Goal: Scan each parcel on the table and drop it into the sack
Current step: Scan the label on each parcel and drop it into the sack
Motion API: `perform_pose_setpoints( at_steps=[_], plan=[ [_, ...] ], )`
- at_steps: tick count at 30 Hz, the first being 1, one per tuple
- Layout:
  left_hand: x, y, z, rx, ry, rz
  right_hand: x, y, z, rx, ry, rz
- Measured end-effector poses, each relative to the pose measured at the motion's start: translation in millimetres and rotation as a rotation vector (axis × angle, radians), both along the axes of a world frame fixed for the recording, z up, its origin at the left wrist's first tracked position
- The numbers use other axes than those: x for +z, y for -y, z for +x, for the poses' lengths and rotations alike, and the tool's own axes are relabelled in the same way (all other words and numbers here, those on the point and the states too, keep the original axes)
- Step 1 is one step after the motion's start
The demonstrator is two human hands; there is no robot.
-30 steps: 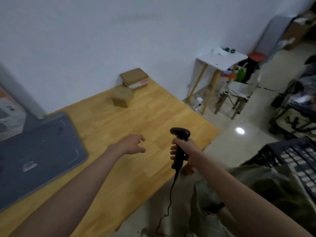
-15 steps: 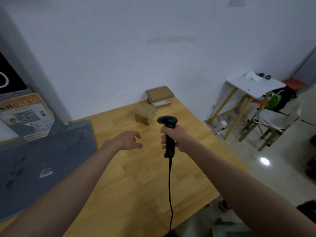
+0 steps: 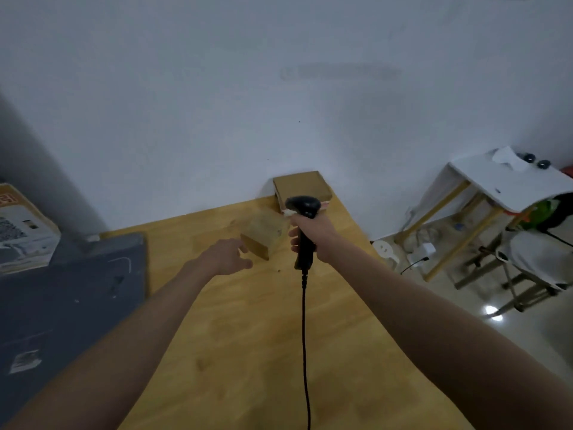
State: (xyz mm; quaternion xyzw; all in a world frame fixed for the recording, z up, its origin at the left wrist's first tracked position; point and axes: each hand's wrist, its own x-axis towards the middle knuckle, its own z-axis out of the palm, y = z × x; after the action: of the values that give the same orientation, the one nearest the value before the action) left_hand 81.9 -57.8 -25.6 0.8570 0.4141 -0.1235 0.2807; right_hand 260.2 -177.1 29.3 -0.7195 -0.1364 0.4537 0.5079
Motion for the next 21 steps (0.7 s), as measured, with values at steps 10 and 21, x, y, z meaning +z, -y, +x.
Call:
perform_pose_setpoints(
  at_steps=[10, 21],
  plan=[
    [-70, -81, 49, 0.179, 0.020, -0.110, -115, -88, 46, 0.052, -0.116, -0.155],
    [-124, -119, 81, 0.397, 0.247, -0.386, -189, -109, 53, 0.019, -0.300, -0.045]
  ],
)
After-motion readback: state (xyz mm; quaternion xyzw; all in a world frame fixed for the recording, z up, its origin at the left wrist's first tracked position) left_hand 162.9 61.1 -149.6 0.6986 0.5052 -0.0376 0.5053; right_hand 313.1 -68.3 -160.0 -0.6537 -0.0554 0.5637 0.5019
